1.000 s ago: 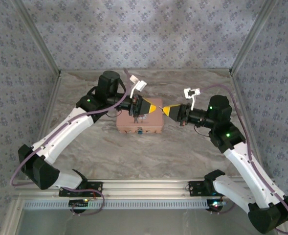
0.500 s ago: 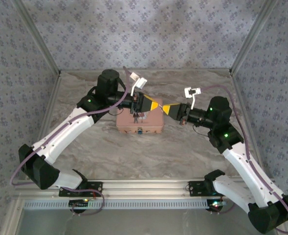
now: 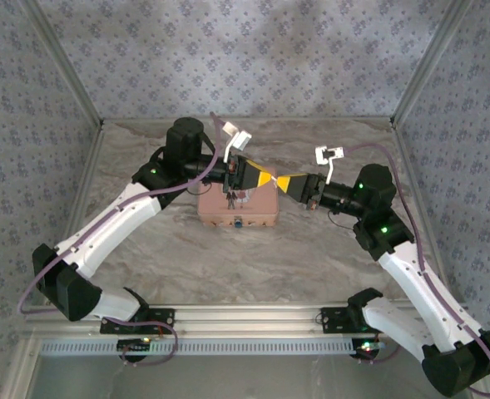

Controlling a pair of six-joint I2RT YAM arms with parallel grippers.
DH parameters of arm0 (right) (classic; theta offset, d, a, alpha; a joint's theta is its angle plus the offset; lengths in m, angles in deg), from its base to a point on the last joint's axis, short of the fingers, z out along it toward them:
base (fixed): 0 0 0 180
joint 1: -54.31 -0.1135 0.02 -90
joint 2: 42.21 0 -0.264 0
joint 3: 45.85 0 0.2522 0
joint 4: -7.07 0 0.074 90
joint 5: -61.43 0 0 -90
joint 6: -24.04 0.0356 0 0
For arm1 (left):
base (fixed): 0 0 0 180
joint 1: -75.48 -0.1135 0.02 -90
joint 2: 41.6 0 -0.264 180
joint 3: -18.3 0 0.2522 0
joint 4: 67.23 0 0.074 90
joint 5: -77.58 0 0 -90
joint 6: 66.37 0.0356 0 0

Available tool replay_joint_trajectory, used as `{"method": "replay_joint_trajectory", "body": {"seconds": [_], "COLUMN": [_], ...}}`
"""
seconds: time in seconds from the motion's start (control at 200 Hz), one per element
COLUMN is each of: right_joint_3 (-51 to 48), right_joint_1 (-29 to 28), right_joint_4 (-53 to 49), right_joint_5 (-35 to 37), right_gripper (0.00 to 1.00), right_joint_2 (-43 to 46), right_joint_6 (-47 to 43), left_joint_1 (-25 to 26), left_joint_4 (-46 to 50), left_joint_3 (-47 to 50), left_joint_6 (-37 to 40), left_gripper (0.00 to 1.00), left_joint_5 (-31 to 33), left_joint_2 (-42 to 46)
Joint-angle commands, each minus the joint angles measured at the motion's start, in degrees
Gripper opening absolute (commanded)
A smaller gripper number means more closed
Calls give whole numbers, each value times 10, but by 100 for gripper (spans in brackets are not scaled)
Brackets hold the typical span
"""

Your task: Unlock a padlock with a key

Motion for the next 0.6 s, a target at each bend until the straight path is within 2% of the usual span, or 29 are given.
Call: {"method": "replay_joint_trajectory", "body": {"seconds": [0.0, 0.085, 0.2, 0.395, 0.545, 0.595], "right_joint_3": [-2, -1, 0, 4, 15, 22], "right_joint_1": [-5, -6, -7, -7, 3, 4], "right_joint_4": [40, 40, 40, 27, -33, -58], "right_joint_5": [-24, -27, -30, -31, -2, 16], "right_gripper": [0, 0, 0, 0, 35, 39], "right_joint_2": [4, 1, 0, -2, 6, 13], "right_joint_6": [12, 11, 10, 5, -26, -44], "left_joint_1": [12, 15, 20, 20, 19, 20], "left_joint_4": [-13, -13, -14, -23, -8, 0], "left_joint_3": [-10, -14, -19, -14, -12, -13], "left_joint_6": [2, 5, 6, 6, 17, 21], "left_gripper": [7, 7, 0, 0, 0, 0], "left_joint_5": [-12, -12, -13, -14, -2, -1], "left_joint_2": [-12, -14, -18, -14, -6, -5]}}
